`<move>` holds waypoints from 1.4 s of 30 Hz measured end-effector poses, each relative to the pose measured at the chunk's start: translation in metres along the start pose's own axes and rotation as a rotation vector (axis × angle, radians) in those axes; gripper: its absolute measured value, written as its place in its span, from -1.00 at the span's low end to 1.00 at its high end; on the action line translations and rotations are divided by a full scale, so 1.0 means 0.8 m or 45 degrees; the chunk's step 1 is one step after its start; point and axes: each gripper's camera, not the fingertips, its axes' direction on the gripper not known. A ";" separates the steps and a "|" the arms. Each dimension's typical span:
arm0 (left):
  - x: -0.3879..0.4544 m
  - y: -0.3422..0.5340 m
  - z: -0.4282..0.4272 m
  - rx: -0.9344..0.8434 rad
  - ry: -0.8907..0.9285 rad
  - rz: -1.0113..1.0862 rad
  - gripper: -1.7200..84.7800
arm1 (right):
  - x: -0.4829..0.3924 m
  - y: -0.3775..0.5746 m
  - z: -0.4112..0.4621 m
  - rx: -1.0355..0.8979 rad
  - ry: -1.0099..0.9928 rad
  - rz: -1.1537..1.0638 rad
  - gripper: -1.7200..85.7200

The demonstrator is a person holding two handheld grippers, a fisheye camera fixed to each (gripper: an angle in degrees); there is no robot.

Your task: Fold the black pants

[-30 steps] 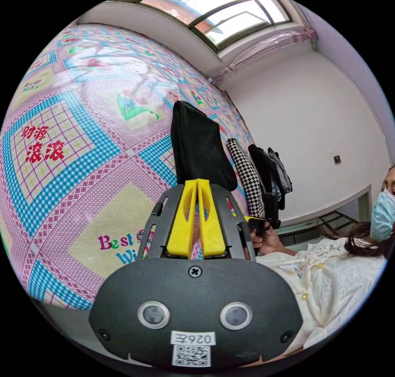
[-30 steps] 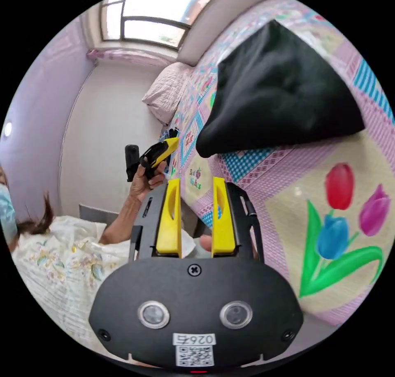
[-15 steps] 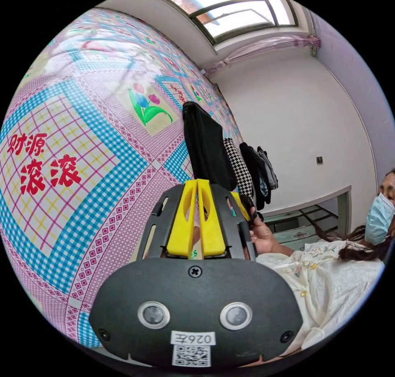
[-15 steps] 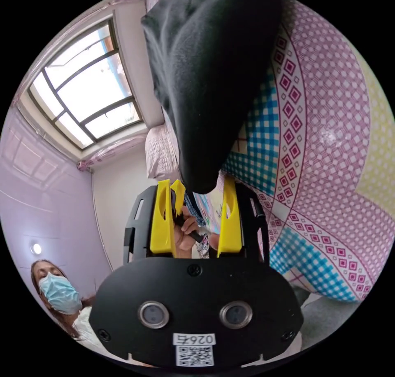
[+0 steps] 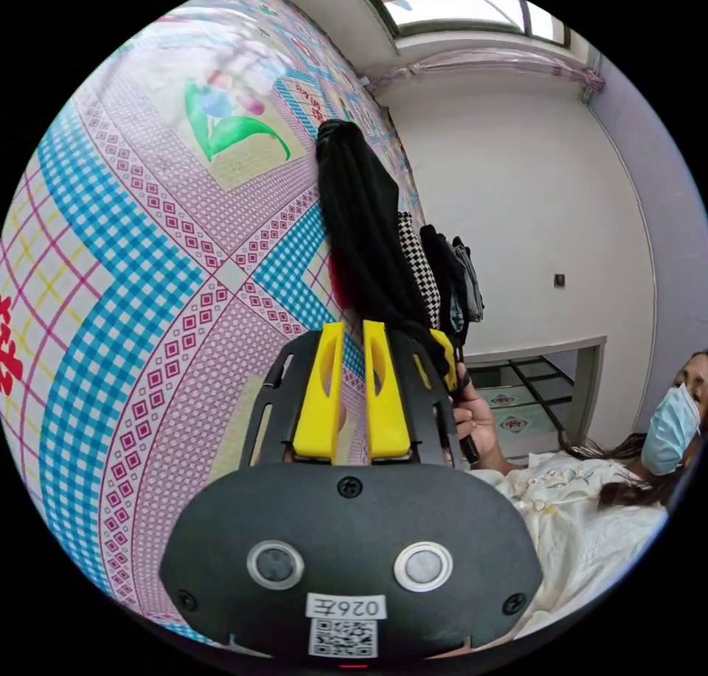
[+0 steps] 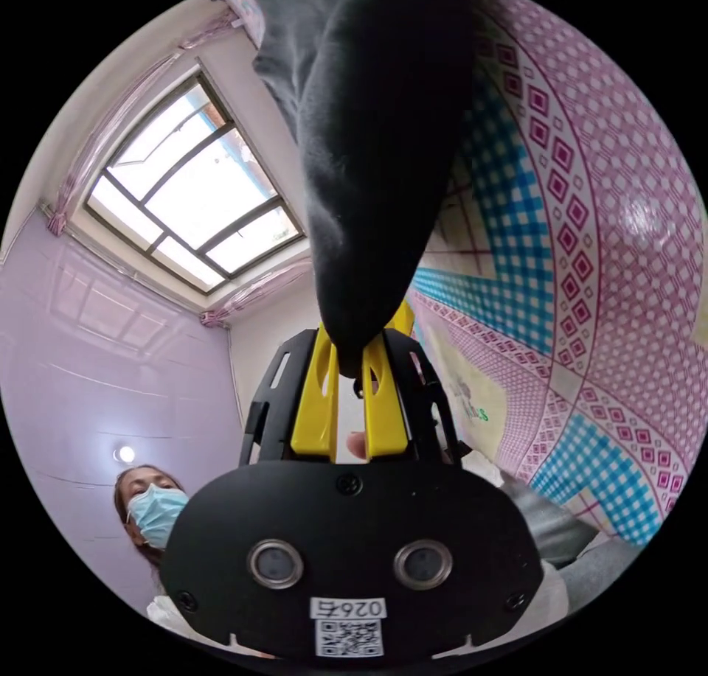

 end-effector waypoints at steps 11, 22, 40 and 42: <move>-0.056 -0.029 0.052 0.021 0.513 -0.087 -0.69 | -0.060 0.001 -0.072 -0.034 -0.040 -0.041 -0.94; -0.051 0.048 0.020 0.026 0.443 -0.006 -0.73 | -0.049 0.029 -0.151 -0.006 -0.074 0.004 -0.95; -0.044 0.065 0.057 0.079 0.503 -0.036 -0.54 | -0.050 0.060 -0.188 -0.053 -0.022 -0.050 -0.95; -0.044 0.066 0.063 0.049 0.507 -0.054 -0.56 | -0.047 0.066 -0.193 -0.054 -0.005 -0.064 -0.95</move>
